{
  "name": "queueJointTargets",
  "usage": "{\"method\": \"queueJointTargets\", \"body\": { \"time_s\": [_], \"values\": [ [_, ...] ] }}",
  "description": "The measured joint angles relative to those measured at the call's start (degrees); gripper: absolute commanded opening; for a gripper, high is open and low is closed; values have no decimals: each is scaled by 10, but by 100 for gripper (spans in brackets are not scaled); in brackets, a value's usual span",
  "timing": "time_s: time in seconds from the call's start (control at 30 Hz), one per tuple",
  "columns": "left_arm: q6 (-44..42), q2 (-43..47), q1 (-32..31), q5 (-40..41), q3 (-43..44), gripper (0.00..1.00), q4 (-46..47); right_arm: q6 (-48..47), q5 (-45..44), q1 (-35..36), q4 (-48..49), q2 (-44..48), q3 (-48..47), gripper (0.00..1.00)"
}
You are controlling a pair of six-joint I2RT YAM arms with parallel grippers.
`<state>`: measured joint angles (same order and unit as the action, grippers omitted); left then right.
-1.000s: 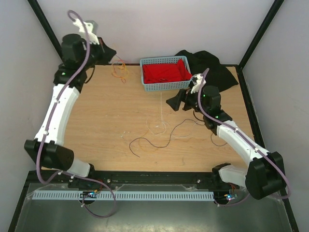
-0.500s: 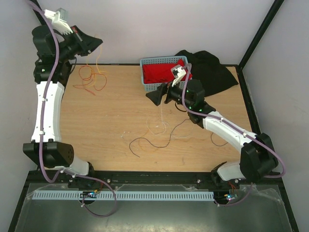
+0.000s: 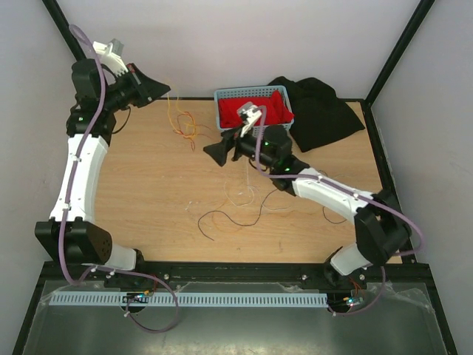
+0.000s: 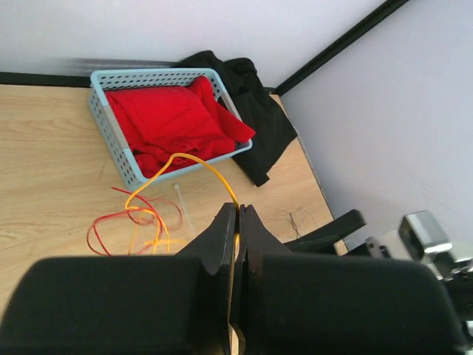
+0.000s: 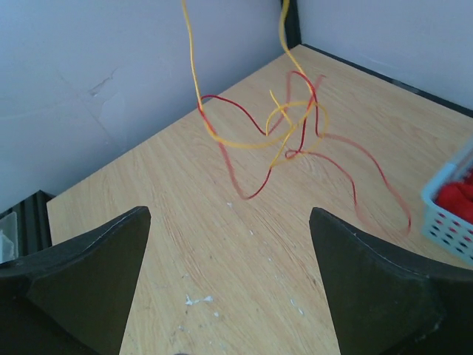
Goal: Zip-tie the wires
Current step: Untie the cable at the center of the board.
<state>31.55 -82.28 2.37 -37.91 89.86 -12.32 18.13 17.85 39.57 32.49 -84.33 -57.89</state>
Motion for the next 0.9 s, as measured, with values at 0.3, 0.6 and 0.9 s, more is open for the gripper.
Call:
{"method": "queueJointTargets", "body": {
  "time_s": [0.3, 0.6, 0.9],
  "values": [
    [23, 35, -11, -2, 1, 0, 14, -38, -3, 39, 20, -119, -65, 100],
    [33, 63, -12, -3, 1, 0, 17, -43, 5, 87, 50, -138, -65, 100],
    [37, 78, -14, -5, 1, 0, 16, -97, -76, 89, 39, -169, -116, 100]
  ]
}}
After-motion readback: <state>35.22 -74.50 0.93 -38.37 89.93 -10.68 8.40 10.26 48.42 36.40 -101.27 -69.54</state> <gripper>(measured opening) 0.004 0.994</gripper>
